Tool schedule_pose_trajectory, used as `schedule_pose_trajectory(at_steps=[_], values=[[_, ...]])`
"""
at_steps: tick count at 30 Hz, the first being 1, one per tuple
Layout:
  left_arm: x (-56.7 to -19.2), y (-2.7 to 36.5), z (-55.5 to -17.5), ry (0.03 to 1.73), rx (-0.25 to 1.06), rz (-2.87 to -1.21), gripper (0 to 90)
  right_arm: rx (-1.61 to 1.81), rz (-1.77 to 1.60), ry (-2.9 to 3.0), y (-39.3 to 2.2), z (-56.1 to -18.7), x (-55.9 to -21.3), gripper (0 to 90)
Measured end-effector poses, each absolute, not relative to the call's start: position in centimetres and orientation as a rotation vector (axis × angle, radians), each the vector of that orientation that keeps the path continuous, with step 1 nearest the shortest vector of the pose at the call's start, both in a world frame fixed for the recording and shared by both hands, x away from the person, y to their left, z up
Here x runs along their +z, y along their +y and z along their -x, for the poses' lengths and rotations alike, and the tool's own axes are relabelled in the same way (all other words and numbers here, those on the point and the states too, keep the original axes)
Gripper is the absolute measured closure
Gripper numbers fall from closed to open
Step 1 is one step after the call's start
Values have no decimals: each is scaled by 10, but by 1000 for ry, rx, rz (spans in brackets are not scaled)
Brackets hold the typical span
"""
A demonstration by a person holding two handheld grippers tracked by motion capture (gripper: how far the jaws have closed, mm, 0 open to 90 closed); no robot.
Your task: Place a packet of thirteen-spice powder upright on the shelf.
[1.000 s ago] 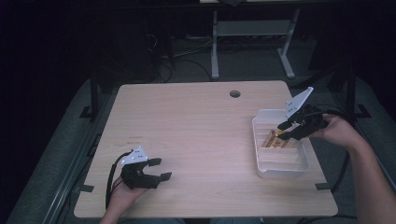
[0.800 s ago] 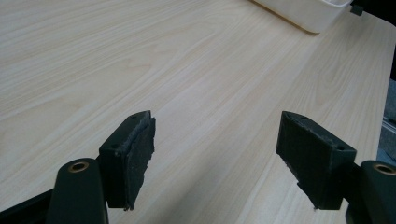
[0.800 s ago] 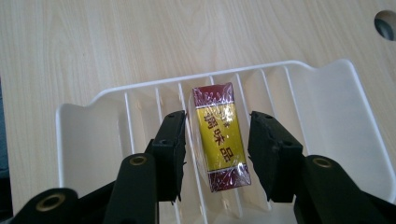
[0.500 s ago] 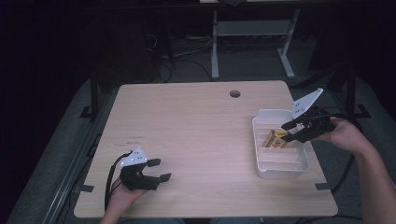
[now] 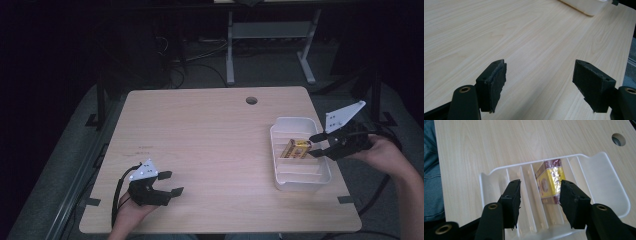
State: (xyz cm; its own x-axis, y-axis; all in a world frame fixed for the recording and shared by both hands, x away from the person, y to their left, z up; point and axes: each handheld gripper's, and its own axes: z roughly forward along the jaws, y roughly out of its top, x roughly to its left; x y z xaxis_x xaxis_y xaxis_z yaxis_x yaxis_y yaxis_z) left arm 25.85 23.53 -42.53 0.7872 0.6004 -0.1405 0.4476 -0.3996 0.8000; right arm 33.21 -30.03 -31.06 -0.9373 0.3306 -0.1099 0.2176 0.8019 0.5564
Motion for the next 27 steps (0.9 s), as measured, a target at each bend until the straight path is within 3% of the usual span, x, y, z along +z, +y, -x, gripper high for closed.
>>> schedule_pose_trajectory(at_steps=[13,27], values=[[-425,233,-258,774,212,-2064,247,821,-431,2768,-305,-293,-315,494],[-424,234,-258,774,223,-2069,231,851,-417,2803,-266,-259,-328,414]])
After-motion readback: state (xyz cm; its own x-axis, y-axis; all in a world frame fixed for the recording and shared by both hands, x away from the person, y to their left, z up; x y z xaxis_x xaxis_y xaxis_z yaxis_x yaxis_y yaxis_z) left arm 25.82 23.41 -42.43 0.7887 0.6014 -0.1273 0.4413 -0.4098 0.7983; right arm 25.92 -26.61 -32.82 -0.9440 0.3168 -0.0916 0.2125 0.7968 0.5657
